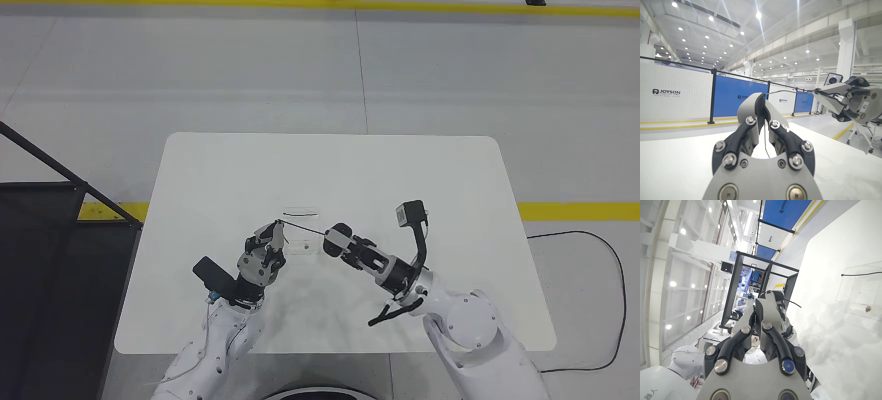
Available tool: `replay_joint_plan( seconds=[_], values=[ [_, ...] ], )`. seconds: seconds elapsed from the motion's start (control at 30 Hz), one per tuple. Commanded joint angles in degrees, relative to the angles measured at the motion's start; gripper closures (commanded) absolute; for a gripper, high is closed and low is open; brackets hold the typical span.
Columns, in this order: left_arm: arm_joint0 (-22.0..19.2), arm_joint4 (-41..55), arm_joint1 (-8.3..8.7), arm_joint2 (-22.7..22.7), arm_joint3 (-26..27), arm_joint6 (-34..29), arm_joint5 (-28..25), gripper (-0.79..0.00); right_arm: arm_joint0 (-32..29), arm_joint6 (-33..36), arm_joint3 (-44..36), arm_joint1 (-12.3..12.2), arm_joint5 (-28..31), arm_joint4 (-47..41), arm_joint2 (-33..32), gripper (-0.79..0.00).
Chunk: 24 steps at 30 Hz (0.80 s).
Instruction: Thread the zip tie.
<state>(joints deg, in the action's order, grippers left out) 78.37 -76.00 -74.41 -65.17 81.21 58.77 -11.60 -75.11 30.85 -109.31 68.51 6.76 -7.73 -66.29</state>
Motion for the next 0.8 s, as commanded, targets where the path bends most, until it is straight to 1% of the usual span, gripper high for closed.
replay_joint_plan(
  seconds=[0.0,0.5,0.77],
  values=[
    [0.0,0.0,0.0,0.0,0.0,0.0,0.0,0.0,0.1,-0.1,0.0,0.0,-0.1,0.0,0.0,0.0],
    [0.0,0.0,0.0,0.0,0.0,0.0,0.0,0.0,0.4,0.1,0.3,0.2,-0.5,0.7,0.7,0.0],
    [0.0,0.0,0.0,0.0,0.0,0.0,0.0,0.0,-0.3,0.0,0.1,0.2,0.8,0.9,0.5,0.0]
  ],
)
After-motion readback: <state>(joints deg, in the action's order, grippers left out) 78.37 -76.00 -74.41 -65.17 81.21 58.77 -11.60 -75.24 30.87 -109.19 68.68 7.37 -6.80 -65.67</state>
